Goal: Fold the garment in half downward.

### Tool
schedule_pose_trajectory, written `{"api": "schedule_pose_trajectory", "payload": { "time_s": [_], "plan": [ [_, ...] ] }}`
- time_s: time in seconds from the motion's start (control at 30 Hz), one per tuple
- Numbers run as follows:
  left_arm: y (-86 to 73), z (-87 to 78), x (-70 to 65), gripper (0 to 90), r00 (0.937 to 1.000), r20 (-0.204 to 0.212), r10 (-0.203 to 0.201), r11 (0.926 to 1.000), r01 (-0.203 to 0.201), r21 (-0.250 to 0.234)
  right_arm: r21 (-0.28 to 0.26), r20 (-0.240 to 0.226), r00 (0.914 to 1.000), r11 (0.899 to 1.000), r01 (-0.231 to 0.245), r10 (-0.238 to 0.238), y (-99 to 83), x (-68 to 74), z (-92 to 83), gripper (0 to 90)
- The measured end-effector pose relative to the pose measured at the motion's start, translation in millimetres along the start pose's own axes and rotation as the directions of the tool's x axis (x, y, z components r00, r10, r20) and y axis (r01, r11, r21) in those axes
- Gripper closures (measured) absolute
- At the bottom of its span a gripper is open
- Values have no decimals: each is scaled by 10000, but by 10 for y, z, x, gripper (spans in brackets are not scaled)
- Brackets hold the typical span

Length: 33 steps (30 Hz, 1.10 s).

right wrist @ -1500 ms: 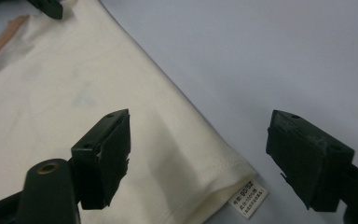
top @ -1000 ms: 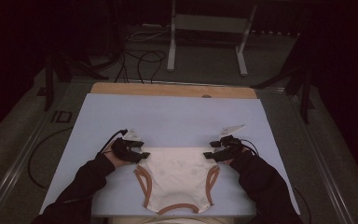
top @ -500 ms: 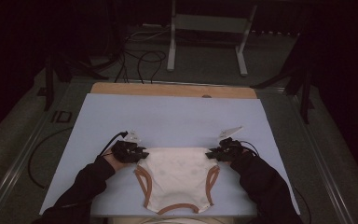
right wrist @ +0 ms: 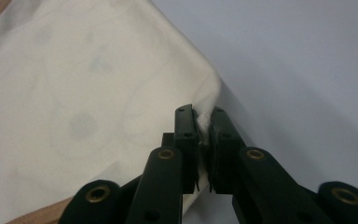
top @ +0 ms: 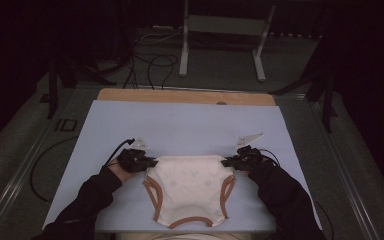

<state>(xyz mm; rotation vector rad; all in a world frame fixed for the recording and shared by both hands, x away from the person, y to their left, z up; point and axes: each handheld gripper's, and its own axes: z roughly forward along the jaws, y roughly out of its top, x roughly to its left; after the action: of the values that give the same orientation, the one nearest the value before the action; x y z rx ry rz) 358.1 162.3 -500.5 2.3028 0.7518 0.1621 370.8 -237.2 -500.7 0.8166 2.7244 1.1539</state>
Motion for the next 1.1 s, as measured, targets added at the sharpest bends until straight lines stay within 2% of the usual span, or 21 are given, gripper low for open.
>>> {"api": "schedule_pose_trajectory", "payload": {
  "time_s": [0.2, 0.27, 0.47, 0.53, 0.63, 0.97, 1.1],
  "plan": [
    [68, -34, 86, 845, 9999, 87, -58, 9998, 59, -178, -170, 87, 9999, 9998, -87, 88, 46, -40, -18, 843],
    [94, -40, 104, 844, 9999, 118, 105, 9998, -103, -189, -140, 112, 9999, 9998, -114, 115, 66, -51, -21, 843],
    [160, -72, 176, 844, 9997, 167, 157, 9991, -150, -392, -313, 197, 9997, 9994, -167, 173, 113, -100, -39, 844],
    [202, -86, 236, 843, 9995, 95, 301, 9977, -295, -610, -469, 258, 9992, 9985, -288, 301, 133, -132, -42, 844],
    [248, -70, 284, 841, 9990, -87, 444, 9971, -449, -607, -536, 380, 9986, 9980, -341, 362, 158, -169, -36, 844],
    [397, -14, 430, 840, 9967, -596, 553, 9967, -587, -568, -589, 961, 9930, 9962, -636, 690, 293, -294, 22, 843],
    [445, 19, 502, 841, 9969, -580, 540, 9973, -568, -466, -569, 1129, 9897, 9950, -817, 878, 342, -364, 67, 844]
  ]
}}
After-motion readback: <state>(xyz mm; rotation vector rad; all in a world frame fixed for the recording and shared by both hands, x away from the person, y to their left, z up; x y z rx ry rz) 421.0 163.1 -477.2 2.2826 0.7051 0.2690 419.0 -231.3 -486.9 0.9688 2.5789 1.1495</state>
